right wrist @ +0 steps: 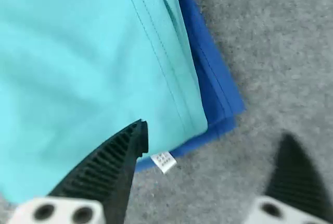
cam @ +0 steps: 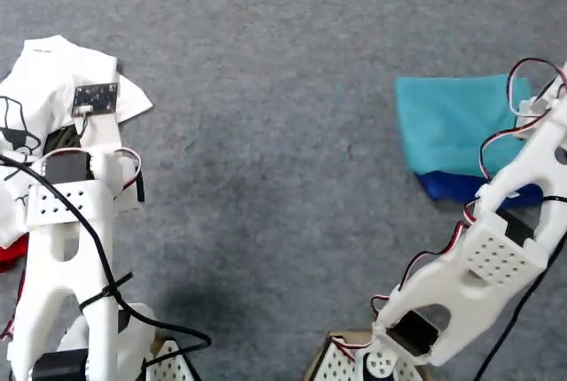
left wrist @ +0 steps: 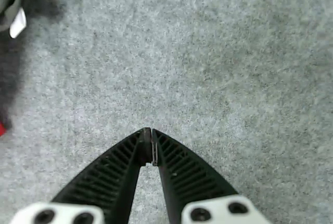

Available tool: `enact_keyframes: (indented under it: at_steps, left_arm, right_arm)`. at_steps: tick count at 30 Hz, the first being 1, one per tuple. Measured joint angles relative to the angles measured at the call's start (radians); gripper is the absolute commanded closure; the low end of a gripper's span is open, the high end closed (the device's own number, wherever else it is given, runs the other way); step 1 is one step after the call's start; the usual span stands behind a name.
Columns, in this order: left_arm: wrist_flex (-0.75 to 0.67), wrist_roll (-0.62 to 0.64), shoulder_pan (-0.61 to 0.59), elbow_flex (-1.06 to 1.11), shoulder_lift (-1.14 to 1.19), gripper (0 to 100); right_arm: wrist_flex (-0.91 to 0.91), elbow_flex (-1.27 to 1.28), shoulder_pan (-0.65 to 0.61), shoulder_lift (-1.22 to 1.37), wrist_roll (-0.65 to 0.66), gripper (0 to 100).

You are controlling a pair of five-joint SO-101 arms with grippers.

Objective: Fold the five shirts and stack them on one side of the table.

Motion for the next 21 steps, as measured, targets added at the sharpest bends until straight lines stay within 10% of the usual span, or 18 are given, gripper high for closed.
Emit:
enact_keyframes:
  at_steps: [6,21]
  left_arm:
    - [0.058,0.000,-0.034,-0.092,0.000,98]
    - [0.126,0.000,-0.540,-0.749,0.512,82]
  right_arm:
    - [0.178,-0.173,0.000,0.000,0.003,99.4]
    - [0.272,-0.318,0.051,-0.002,0.003,99.5]
